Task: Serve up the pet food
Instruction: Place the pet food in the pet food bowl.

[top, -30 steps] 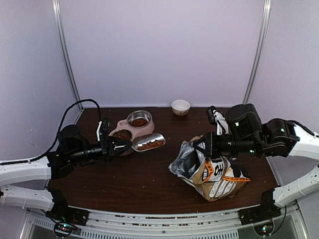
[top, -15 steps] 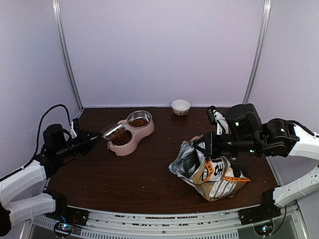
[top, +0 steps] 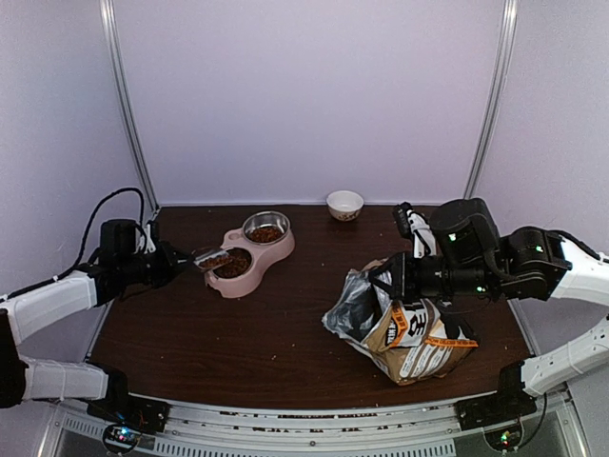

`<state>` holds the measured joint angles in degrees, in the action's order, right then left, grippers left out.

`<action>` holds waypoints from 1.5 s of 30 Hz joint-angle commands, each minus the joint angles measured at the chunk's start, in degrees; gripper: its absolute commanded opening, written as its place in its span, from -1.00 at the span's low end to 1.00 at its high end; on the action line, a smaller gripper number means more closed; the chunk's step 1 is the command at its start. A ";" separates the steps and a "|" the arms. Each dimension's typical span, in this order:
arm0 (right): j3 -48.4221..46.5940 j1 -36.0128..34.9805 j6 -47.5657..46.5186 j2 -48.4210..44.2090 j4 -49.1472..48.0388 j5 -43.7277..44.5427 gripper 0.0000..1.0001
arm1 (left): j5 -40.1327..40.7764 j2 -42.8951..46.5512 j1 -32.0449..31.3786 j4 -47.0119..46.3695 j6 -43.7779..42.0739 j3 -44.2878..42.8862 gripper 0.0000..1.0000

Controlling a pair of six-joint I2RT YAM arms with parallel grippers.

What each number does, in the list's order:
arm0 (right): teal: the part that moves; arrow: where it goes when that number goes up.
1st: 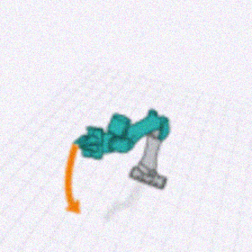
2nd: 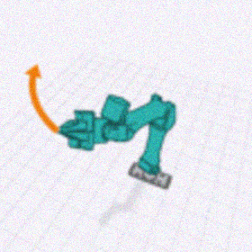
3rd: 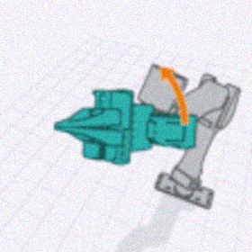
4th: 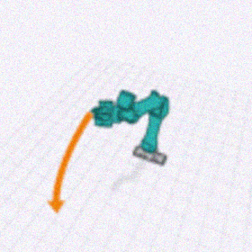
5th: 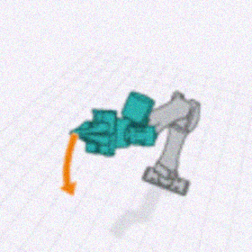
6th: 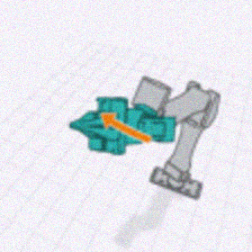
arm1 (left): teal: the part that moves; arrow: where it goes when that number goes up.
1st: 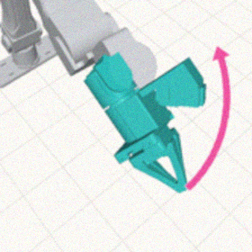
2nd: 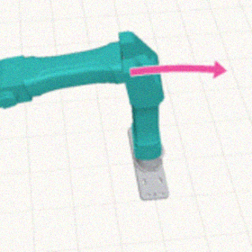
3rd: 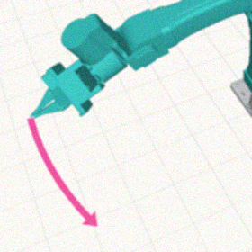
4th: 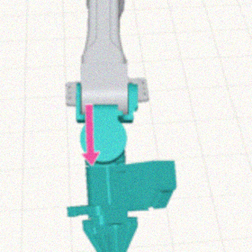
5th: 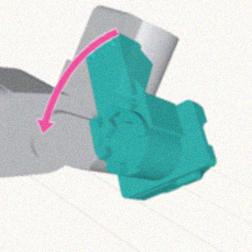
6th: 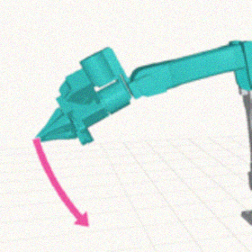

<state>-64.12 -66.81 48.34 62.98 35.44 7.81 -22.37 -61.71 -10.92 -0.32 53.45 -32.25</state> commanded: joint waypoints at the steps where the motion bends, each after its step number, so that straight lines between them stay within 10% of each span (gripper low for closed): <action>1: -0.22 0.31 0.36 -2.22 -6.44 1.65 -1.00 | 2.34 -3.03 0.49 2.42 -6.78 -4.97 -1.00; 31: -0.28 0.54 0.18 -2.19 -6.00 1.94 -1.00 | 10.18 -10.93 -1.15 27.54 -27.61 -24.48 -1.00; 45: 0.14 0.62 0.46 -2.44 -5.95 2.12 -1.00 | 16.82 -6.34 -2.27 25.07 -24.94 -21.91 -1.00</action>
<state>-63.68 -66.46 48.42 62.46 35.24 7.97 -9.32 -72.25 -12.86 28.56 26.68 -55.53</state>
